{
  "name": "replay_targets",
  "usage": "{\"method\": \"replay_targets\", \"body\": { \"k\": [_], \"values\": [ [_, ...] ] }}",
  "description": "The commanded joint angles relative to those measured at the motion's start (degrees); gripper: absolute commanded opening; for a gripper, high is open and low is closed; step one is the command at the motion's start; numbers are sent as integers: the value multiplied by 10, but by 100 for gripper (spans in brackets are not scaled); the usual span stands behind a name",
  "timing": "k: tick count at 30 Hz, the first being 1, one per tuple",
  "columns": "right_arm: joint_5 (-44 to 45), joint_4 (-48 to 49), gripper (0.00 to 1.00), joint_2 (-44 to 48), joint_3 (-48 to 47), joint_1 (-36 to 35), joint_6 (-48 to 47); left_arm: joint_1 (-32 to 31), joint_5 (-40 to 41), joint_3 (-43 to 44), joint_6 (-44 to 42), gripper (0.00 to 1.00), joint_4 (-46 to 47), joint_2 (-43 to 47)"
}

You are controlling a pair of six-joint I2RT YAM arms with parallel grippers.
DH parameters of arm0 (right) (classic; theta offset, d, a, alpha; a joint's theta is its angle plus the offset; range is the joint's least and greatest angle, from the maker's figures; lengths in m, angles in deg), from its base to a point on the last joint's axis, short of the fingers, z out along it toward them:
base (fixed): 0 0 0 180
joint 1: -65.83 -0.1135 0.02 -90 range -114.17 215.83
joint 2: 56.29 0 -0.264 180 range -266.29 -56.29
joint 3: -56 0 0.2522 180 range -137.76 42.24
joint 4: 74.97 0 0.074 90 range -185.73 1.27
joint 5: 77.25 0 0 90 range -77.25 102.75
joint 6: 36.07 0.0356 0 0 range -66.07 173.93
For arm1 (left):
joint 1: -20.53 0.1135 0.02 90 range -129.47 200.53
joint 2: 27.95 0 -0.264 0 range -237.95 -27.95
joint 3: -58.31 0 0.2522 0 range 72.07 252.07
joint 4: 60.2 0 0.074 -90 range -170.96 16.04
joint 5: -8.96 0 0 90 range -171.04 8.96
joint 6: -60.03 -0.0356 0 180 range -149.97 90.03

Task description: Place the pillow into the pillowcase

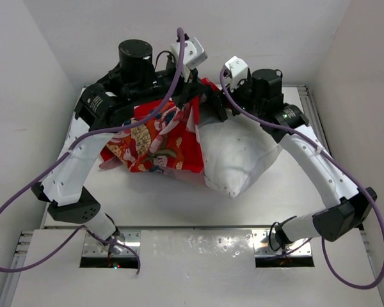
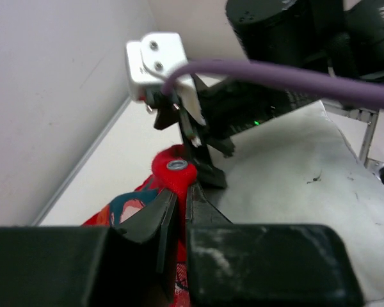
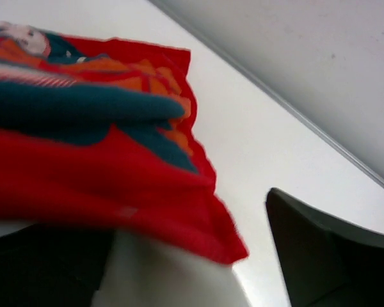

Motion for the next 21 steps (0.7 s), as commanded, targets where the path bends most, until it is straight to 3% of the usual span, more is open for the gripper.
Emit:
{"method": "replay_targets", "body": {
  "k": [1,5,6,9,13,14,17,18,20,21],
  "values": [
    [-8,133,83,-8,28,19,83,0,-29,16,11,0,66,55],
    [-21,130,55,-45,30,30,116,18,7,51,33,0,81,63],
    [-11,127,31,-52,31,38,125,20,45,67,35,0,86,61],
    [2,109,0,-41,24,79,164,22,153,147,17,0,99,47],
    [36,49,0,-11,-65,139,205,22,321,154,-55,0,134,51],
    [31,40,0,-5,-127,143,216,23,358,135,-74,0,149,63],
    [-6,34,0,6,-238,132,270,24,387,1,-132,0,174,91],
    [-15,45,0,6,-255,114,300,24,385,-63,-146,0,174,94],
    [-27,69,0,16,-268,87,325,26,362,-105,-139,0,152,91],
    [-22,78,0,20,-262,80,333,26,350,-128,-130,5,137,88]
  ]
}}
